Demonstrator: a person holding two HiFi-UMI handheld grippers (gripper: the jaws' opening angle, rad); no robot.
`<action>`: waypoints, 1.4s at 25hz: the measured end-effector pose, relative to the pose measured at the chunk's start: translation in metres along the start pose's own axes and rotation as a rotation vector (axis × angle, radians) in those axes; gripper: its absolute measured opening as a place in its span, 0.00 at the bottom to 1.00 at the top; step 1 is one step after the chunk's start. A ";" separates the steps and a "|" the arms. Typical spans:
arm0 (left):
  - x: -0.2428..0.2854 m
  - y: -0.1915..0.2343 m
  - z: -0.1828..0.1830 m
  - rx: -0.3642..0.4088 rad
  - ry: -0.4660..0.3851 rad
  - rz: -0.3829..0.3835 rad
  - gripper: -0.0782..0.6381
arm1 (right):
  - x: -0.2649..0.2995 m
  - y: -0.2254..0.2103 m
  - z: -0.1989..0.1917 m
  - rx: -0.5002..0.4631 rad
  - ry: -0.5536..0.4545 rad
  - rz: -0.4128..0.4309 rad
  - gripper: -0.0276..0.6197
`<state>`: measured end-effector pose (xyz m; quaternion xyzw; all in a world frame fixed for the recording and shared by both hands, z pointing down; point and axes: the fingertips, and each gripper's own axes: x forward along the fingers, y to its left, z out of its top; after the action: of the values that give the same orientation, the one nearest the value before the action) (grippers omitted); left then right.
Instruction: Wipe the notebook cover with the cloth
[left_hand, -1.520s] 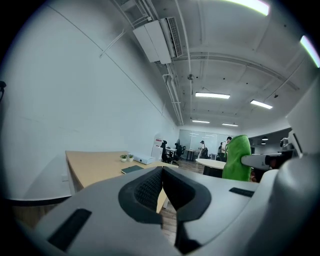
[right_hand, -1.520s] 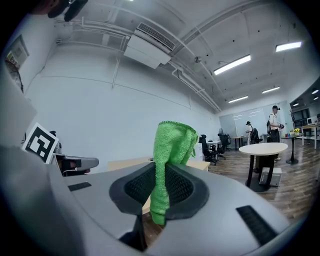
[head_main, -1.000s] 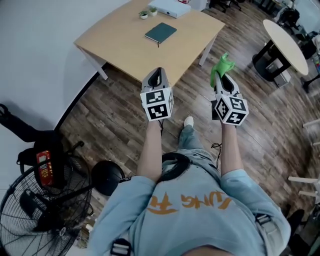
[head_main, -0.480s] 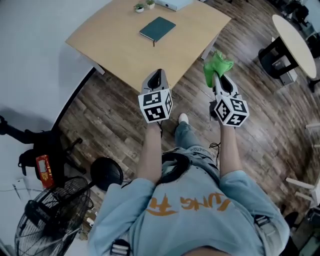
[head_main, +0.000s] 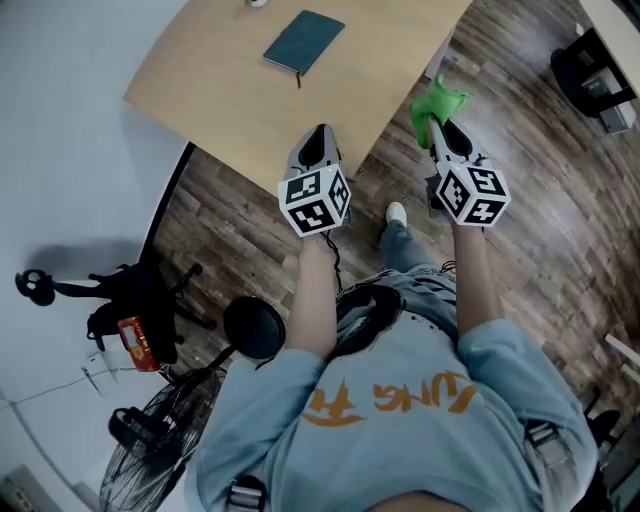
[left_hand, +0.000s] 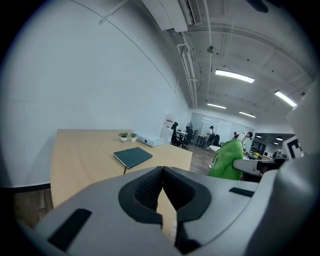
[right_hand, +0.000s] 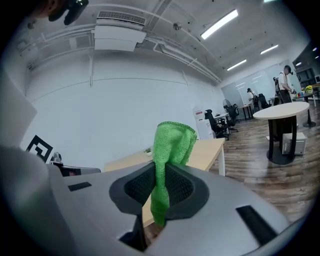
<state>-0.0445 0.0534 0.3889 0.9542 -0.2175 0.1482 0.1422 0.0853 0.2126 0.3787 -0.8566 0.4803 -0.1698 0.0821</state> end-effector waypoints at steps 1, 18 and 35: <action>0.012 -0.001 0.005 0.005 0.005 0.007 0.14 | 0.012 -0.008 0.005 0.009 -0.001 0.007 0.11; 0.119 0.005 0.039 0.028 0.038 0.047 0.14 | 0.139 -0.065 0.036 0.054 0.036 0.082 0.11; 0.147 0.171 0.042 -0.215 0.032 0.255 0.14 | 0.302 0.081 -0.001 -0.115 0.289 0.413 0.11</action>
<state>0.0133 -0.1635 0.4367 0.8958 -0.3490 0.1559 0.2269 0.1656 -0.0867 0.4187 -0.7104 0.6606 -0.2426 -0.0034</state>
